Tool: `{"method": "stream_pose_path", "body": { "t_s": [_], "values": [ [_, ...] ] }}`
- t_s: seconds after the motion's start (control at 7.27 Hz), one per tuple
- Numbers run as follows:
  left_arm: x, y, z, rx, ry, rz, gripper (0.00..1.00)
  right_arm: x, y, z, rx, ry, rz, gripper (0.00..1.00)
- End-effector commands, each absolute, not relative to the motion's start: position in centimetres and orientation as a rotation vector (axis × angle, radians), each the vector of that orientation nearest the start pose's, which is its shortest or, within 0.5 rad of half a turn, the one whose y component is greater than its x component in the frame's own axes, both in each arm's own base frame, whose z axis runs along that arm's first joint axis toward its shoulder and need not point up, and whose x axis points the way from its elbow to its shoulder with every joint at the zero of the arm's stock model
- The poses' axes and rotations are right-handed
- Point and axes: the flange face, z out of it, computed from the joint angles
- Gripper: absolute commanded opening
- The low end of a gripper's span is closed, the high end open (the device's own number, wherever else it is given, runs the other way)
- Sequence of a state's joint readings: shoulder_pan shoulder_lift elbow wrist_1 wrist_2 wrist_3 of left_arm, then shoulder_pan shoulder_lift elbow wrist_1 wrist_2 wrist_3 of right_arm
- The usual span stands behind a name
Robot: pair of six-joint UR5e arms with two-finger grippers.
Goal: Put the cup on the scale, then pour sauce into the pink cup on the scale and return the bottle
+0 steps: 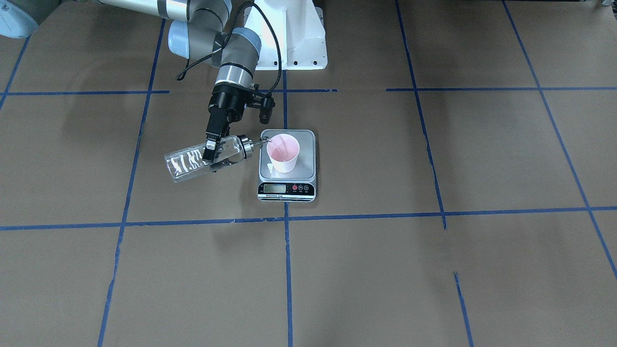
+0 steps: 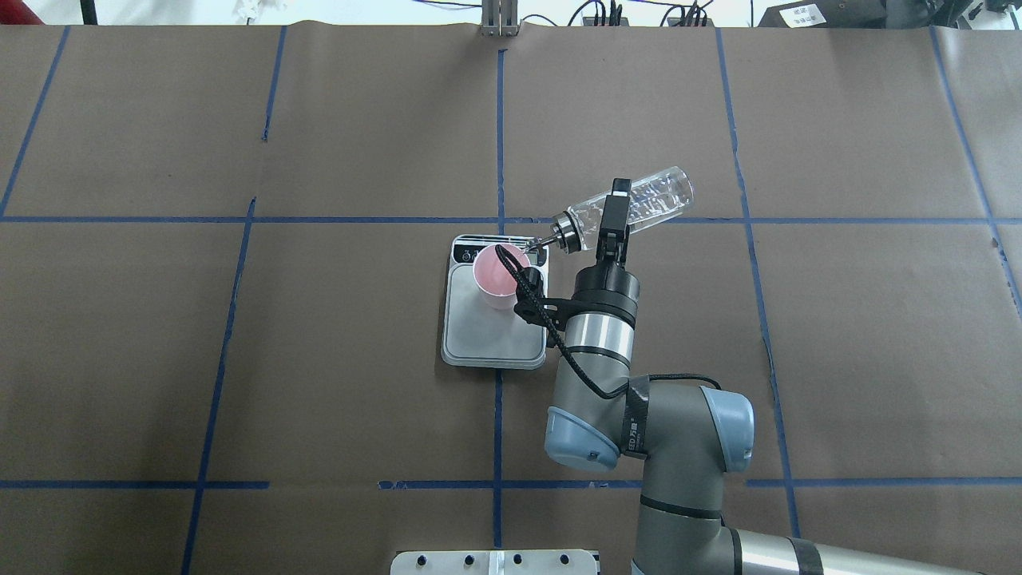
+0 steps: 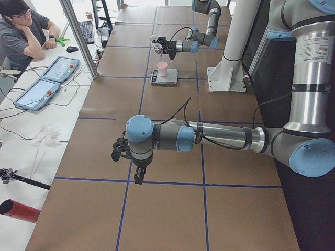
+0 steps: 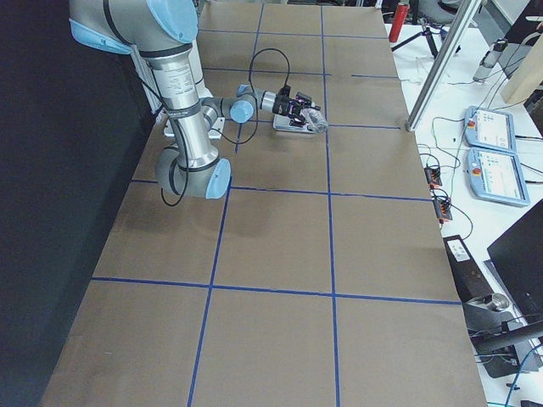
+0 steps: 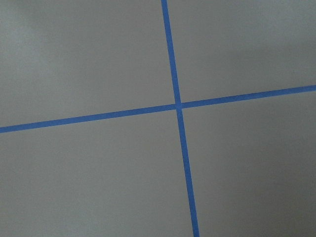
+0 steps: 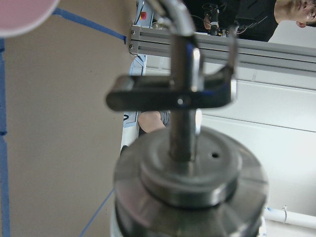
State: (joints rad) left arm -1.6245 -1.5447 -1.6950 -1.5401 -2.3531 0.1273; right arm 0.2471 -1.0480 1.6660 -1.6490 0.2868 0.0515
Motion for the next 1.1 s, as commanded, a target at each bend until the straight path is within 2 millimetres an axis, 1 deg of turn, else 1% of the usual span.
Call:
{"method": "stream_pose_path", "body": {
  "t_s": [0.0,0.96],
  "values": [
    [-8.89,-47.94,61.27,0.134,0.773,0.096,1.0,-55.66,-37.64,27.71,1.176,0.69,-0.732,0.0],
    [-8.89,-47.94,61.27,0.135,0.773,0.096,1.0,-55.67,-37.58,27.65,1.183,0.704,-0.727,0.0]
  ]
}}
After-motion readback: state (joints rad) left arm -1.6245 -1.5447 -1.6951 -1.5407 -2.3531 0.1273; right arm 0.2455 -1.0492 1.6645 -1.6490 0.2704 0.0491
